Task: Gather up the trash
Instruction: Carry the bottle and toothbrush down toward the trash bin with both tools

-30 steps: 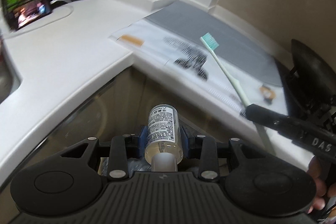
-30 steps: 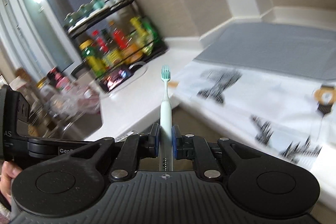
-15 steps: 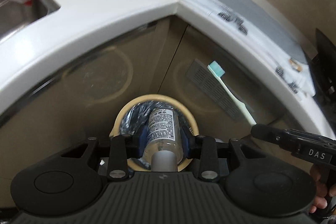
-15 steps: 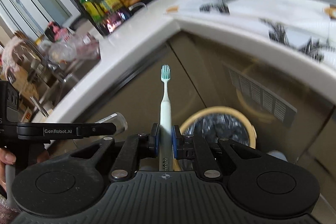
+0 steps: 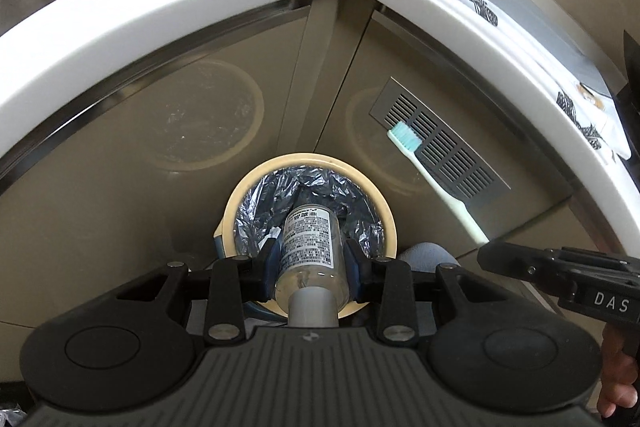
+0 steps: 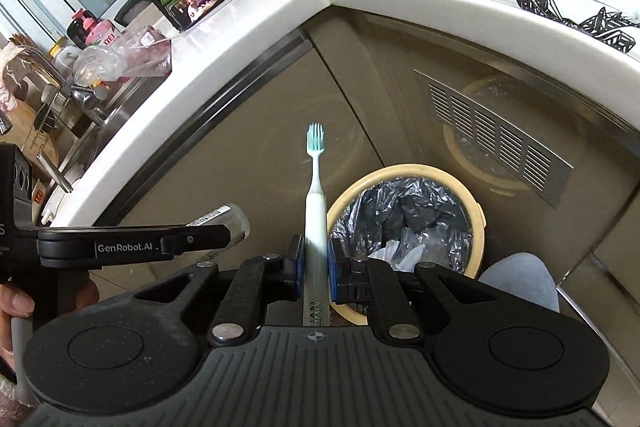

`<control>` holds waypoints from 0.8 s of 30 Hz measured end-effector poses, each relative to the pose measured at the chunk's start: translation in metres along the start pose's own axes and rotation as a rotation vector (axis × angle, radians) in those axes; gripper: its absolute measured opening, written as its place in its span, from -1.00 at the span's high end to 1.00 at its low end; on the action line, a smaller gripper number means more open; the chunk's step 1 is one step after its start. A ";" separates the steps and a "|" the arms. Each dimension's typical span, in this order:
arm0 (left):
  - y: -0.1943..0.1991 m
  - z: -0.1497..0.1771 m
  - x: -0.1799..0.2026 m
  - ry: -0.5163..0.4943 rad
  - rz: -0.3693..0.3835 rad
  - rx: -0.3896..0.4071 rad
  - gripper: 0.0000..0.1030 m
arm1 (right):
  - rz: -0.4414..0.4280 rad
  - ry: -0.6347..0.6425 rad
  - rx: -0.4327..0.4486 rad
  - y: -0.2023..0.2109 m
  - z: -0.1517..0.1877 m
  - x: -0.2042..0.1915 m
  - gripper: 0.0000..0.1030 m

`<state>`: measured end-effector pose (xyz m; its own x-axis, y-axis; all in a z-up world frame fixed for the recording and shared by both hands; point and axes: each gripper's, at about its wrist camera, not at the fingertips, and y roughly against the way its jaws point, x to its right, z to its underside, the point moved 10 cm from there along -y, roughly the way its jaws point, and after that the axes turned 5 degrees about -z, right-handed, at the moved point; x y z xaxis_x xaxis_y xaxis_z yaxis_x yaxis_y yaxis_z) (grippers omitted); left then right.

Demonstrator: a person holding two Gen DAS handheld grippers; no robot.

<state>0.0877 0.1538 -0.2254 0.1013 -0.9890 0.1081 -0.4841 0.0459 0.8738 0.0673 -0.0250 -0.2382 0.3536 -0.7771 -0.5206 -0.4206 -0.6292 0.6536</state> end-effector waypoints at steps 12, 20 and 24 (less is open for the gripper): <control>-0.013 0.003 0.007 -0.024 -0.014 -0.007 0.26 | 0.012 -0.004 -0.031 -0.014 0.001 0.003 0.74; -0.028 0.005 0.012 -0.041 -0.023 -0.029 0.26 | 0.022 -0.021 -0.056 -0.028 0.003 0.013 0.74; -0.046 0.005 0.011 -0.044 -0.036 -0.046 0.26 | 0.037 -0.034 -0.070 -0.042 0.004 0.024 0.74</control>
<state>0.1068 0.1402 -0.2662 0.0787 -0.9953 0.0559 -0.4401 0.0156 0.8978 0.0902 -0.0177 -0.2806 0.3102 -0.8007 -0.5126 -0.3728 -0.5984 0.7092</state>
